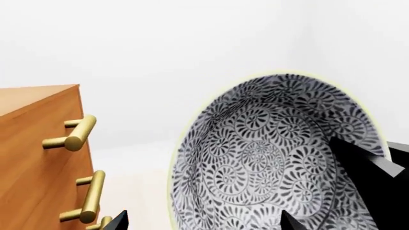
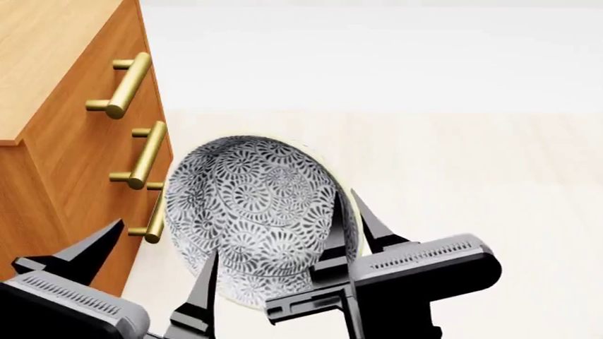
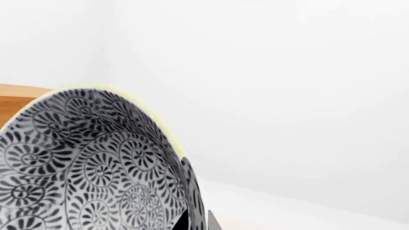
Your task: Put the bowl on top of the cabinet.
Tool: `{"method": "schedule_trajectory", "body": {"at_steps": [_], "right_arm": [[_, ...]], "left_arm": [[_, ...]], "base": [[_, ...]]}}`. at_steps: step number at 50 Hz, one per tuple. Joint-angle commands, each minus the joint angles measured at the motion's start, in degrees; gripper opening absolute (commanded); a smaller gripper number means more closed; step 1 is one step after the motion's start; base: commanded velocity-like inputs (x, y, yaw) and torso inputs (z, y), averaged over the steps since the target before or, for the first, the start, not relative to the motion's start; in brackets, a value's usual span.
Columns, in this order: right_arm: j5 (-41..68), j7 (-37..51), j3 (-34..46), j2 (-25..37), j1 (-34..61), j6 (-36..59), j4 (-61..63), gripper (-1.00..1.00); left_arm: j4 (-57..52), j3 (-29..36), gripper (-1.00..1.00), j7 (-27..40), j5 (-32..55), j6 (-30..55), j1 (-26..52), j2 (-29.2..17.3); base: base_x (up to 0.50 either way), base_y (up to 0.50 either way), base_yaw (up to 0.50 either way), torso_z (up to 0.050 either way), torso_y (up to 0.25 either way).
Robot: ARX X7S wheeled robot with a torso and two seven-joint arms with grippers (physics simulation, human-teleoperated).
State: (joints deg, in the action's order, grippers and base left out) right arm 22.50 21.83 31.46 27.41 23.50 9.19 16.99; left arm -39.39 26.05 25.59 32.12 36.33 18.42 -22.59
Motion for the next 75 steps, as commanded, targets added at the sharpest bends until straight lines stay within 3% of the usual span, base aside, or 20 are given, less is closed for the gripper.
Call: {"method": "schedule_trajectory", "body": {"at_steps": [1, 58, 59, 75], "right_arm": [[-1.3, -0.6, 0.0, 0.2, -0.4, -1.6, 0.1, -1.0], [-3.0, -0.1, 1.1, 2.3, -3.4, -3.8, 4.0, -1.0], [-3.0, -0.1, 1.1, 2.3, -3.4, -3.8, 4.0, -1.0], [-2.8, 0.2, 1.1, 2.4, -3.2, -3.2, 4.6, -1.0]], "left_arm": [[2.3, -0.4, 1.0, -0.2, 0.5, 0.1, 1.9, 0.8], [10.3, 0.7, 1.0, -1.8, -1.5, -3.4, 4.1, 1.1], [10.2, 0.7, -1.0, -1.3, -1.9, -3.4, 4.0, 1.2], [8.9, 0.9, -1.0, -0.8, -1.5, -2.9, 4.0, 0.8]], "base": [[0.0, 0.0, 0.0, 0.0, 0.0], [0.0, 0.0, 0.0, 0.0, 0.0], [0.0, 0.0, 0.0, 0.0, 0.0], [0.0, 0.0, 0.0, 0.0, 0.001]]}}
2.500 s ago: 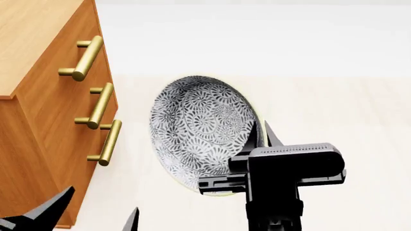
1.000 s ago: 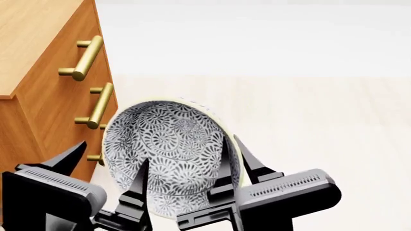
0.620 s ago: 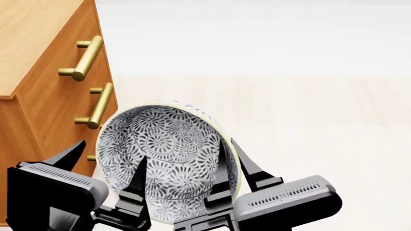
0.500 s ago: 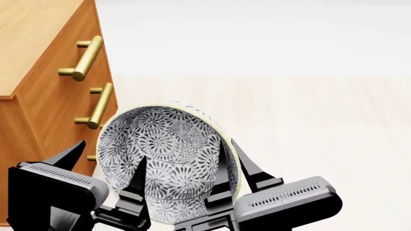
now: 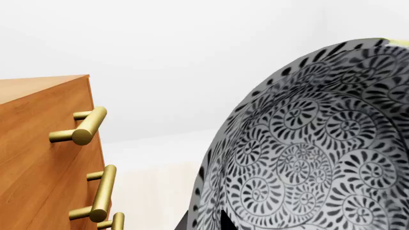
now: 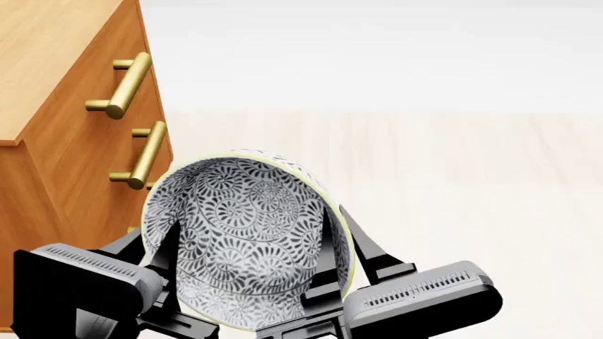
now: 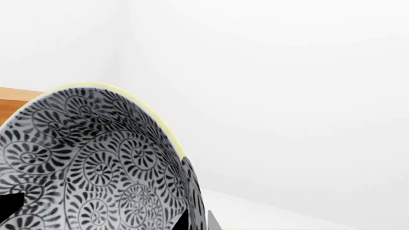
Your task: Put the bowl on top of the cabinet.
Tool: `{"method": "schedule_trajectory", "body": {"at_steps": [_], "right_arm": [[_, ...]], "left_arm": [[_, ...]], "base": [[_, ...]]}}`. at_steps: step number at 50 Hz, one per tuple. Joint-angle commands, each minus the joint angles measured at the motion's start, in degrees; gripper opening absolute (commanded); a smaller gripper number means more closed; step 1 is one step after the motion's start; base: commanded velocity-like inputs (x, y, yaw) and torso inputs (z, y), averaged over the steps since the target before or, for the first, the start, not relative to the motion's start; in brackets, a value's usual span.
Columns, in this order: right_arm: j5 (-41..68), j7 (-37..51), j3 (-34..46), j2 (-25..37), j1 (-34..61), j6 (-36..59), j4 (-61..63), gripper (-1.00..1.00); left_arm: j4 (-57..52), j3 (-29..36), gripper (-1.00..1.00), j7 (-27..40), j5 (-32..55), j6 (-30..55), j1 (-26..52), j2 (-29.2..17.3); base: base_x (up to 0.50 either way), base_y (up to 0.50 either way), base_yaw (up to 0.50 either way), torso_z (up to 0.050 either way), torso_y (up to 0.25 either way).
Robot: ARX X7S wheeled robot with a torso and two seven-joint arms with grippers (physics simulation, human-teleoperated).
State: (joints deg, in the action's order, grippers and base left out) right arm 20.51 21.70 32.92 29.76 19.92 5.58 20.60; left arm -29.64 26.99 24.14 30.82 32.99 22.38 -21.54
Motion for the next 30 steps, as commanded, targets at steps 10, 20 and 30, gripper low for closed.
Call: {"method": "schedule_trajectory", "body": {"at_steps": [10, 20, 30], "right_arm": [[-1.1, 0.7, -0.1, 0.1, 0.8, 1.3, 1.5, -1.0], [-1.0, 0.9, -0.2, -0.1, 0.6, 1.1, 0.6, 1.0], [-1.1, 0.4, 0.5, 0.5, 0.8, 2.3, 0.5, 1.0]], "left_arm": [[-1.4, -0.1, -1.0, 0.8, 0.3, 0.6, 0.1, -0.4], [-1.9, 0.1, -1.0, 1.0, 0.7, 0.7, 0.3, -0.2], [-0.8, 0.2, -1.0, 0.6, 0.6, -0.4, -0.1, -0.1]], "base": [[0.0, 0.0, 0.0, 0.0, 0.0], [0.0, 0.0, 0.0, 0.0, 0.001], [0.0, 0.0, 0.0, 0.0, 0.0]]}}
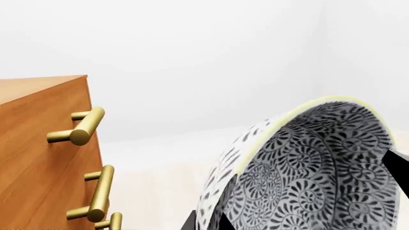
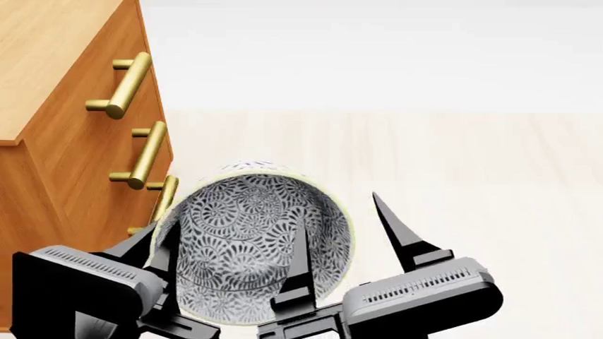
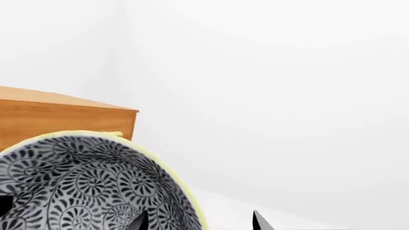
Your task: Put the bowl on top of the cabinet.
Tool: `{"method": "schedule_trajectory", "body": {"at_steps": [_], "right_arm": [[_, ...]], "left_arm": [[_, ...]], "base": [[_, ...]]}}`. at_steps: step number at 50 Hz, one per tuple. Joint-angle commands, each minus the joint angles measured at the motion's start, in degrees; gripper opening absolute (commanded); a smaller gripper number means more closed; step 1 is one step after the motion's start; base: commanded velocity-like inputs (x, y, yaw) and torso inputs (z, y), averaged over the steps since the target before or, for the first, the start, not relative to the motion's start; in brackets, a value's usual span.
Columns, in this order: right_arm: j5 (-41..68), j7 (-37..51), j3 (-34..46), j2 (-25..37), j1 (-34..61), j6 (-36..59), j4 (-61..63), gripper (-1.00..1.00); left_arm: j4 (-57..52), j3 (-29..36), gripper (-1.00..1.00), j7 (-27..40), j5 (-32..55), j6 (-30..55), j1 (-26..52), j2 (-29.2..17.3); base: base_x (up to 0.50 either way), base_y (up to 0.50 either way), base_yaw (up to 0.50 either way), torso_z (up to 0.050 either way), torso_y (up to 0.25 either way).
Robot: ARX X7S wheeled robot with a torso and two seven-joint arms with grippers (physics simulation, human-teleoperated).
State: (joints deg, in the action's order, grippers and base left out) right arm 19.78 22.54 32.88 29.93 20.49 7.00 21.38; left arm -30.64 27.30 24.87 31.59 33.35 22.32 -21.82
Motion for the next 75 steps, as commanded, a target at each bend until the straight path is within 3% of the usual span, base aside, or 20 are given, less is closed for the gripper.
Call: {"method": "schedule_trajectory", "body": {"at_steps": [1, 13, 15, 22, 37, 58, 75], "right_arm": [[-0.3, -0.5, 0.5, 0.3, 0.2, 0.8, -0.2, 1.0], [-0.5, -0.4, 0.6, 0.1, 0.2, 0.5, -0.9, 1.0], [-0.4, -0.5, 0.5, 0.2, -0.1, -0.1, -1.2, 1.0], [1.1, -1.3, -0.7, 0.1, -0.7, -2.6, -3.5, 1.0], [3.3, -1.5, -3.6, 1.8, -4.0, -7.4, -4.0, 1.0], [12.2, -4.3, -11.5, 2.9, -14.3, -23.4, -6.7, 1.0], [21.2, -11.6, -16.3, -2.9, -18.4, -36.7, -20.1, 1.0]], "left_arm": [[0.2, -0.2, -1.0, -0.2, -0.2, -0.8, 0.0, 0.2], [1.2, 0.2, -1.0, -1.6, -0.4, -2.7, -0.4, -0.2], [1.3, -0.8, -1.0, -5.2, 1.5, -6.9, -1.3, -0.1], [5.3, 1.2, -1.0, -2.7, -2.2, -1.9, 4.5, 0.6], [12.9, 4.1, -1.0, -3.3, -4.8, 0.3, 12.4, 4.0], [23.8, 8.9, -1.0, -1.6, -10.2, 4.2, 22.3, 8.4], [27.3, 12.5, -1.0, -1.8, -11.2, 12.2, 32.3, 12.1]], "base": [[0.0, 0.0, 0.0, 0.0, 0.0], [0.0, 0.0, 0.0, 0.0, 0.001], [0.0, 0.0, 0.0, 0.0, 0.0], [0.0, 0.0, 0.0, 0.0, 0.0], [0.0, 0.0, 0.0, 0.001, 0.001], [0.0, 0.0, 0.0, 0.0, 0.0], [0.0, 0.0, 0.0, 0.0, 0.001]]}}
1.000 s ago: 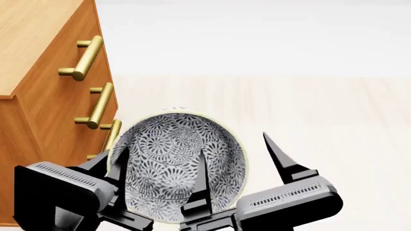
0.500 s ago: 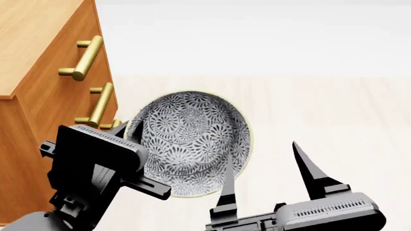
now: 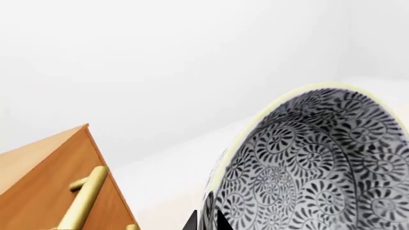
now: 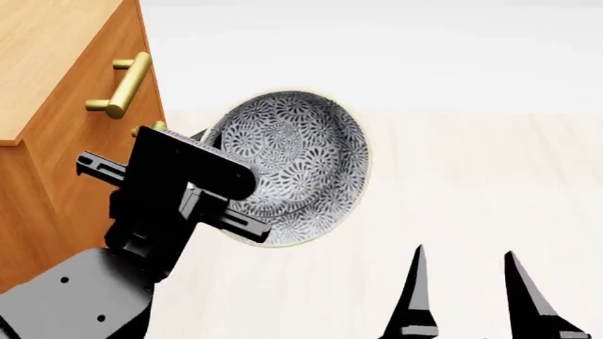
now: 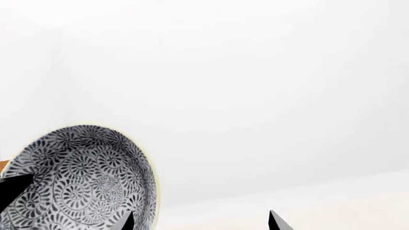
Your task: Put the bowl on top of the cabinet.
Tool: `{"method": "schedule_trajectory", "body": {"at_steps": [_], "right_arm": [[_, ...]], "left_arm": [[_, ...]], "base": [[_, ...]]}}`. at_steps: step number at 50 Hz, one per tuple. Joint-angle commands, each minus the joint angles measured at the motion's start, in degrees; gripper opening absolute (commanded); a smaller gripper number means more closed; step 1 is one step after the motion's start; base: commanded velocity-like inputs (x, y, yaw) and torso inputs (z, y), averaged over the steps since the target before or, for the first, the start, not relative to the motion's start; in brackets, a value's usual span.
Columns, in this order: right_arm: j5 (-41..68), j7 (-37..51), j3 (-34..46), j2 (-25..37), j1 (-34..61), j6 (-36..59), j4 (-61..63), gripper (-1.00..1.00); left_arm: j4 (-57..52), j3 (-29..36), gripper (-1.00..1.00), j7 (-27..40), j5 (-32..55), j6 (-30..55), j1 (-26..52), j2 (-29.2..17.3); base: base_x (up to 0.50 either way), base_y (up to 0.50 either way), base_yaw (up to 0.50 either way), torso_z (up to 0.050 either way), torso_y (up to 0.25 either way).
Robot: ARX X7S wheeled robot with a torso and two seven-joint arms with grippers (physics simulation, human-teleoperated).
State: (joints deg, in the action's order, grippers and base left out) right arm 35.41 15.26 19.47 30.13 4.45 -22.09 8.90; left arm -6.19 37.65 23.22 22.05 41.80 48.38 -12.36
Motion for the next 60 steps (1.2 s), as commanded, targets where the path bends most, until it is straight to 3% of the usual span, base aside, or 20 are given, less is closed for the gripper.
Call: {"method": "schedule_trajectory", "body": {"at_steps": [1, 14, 35, 45, 60], "right_arm": [[6.6, -5.5, -3.0, -3.6, -2.0, -8.1, -9.3, 1.0], [7.6, -6.7, -3.8, -5.0, -1.1, -9.4, -13.1, 1.0], [6.8, -7.0, -2.9, -5.6, 0.0, -8.5, -14.0, 1.0], [6.5, -6.6, -3.1, -5.5, -0.4, -8.7, -13.5, 1.0], [5.4, -6.6, -2.5, -5.9, 0.3, -8.1, -14.2, 1.0]], "left_arm": [[3.3, 2.7, -1.0, -0.1, -2.0, 4.3, 7.0, 3.0], [1.2, 5.7, -1.0, -0.3, -1.2, 11.6, 13.1, 5.7], [-2.0, 1.4, -1.0, -1.3, 8.0, 28.5, 27.1, 11.0], [4.7, 0.7, -1.0, -0.3, 9.7, 27.8, 32.9, 11.7], [26.7, -0.4, -1.0, 0.4, 15.4, 19.8, 44.4, 11.9]], "base": [[0.0, 0.0, 0.0, 0.0, 0.0], [0.0, 0.0, 0.0, 0.0, 0.001], [0.0, 0.0, 0.0, 0.0, 0.0], [0.0, 0.0, 0.0, 0.0, 0.0], [0.0, 0.0, 0.0, 0.0, 0.001]]}}
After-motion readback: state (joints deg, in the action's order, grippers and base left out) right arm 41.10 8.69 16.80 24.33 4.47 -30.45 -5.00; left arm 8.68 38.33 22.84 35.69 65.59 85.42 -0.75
